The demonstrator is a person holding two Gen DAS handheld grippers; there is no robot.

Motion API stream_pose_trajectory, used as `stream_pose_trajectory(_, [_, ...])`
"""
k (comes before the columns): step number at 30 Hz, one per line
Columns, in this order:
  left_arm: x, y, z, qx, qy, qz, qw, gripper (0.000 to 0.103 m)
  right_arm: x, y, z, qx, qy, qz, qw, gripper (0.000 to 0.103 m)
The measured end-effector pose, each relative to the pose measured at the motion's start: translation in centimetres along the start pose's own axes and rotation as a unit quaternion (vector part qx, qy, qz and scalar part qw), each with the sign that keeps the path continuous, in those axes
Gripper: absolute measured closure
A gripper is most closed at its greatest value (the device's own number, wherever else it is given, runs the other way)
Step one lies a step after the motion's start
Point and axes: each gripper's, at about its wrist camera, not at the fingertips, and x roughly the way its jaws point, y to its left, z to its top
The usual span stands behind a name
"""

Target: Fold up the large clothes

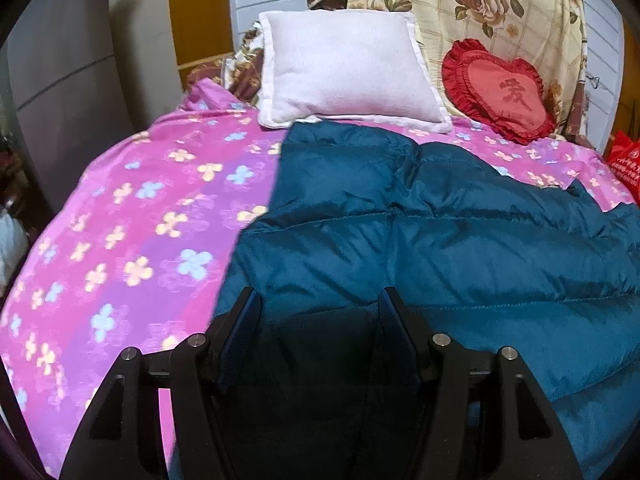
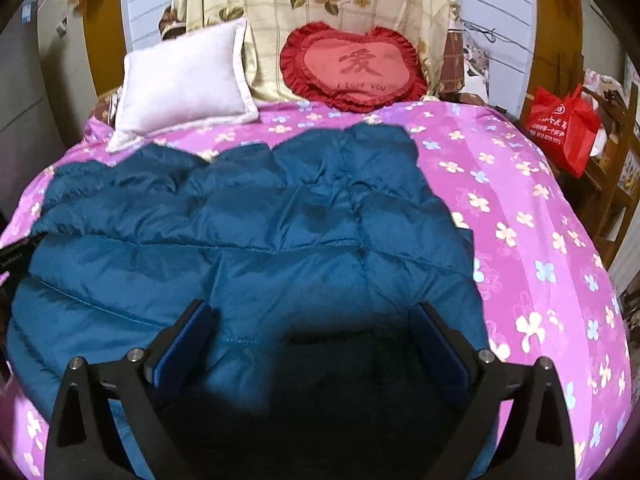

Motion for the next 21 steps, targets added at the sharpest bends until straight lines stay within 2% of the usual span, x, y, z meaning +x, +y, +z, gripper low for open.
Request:
stream_pose_trajectory(2, [-0.9,0.3,-0.1,-0.001,-0.008,0.01,0.9999,0.059,-0.9,-0.1,0.0,0.004,-0.008,0.003,1.0,0.002])
stream_pose_trajectory(6, [-3.0,1.2,-0.6,-0.017,-0.019,-0.014,0.9996,0.059,-2.6,0.3,-0.1,0.0,-0.015,0.007,1.0,0.002])
stream_pose_trajectory(9, [-4.2,1.5,-1.0,-0.011,-0.023,-0.014,0.9996,0.059,-3.5,1.0,-0.2,-0.013,-0.018,0.003,1.0,0.002])
stream_pose_trajectory(21, [-6.4,2.6,-1.7,-0.001,-0.03,-0.012,0.9995,0.059,-5.6,2.6,-0.6,-0.025,-0.019,0.004,0.999,0.002])
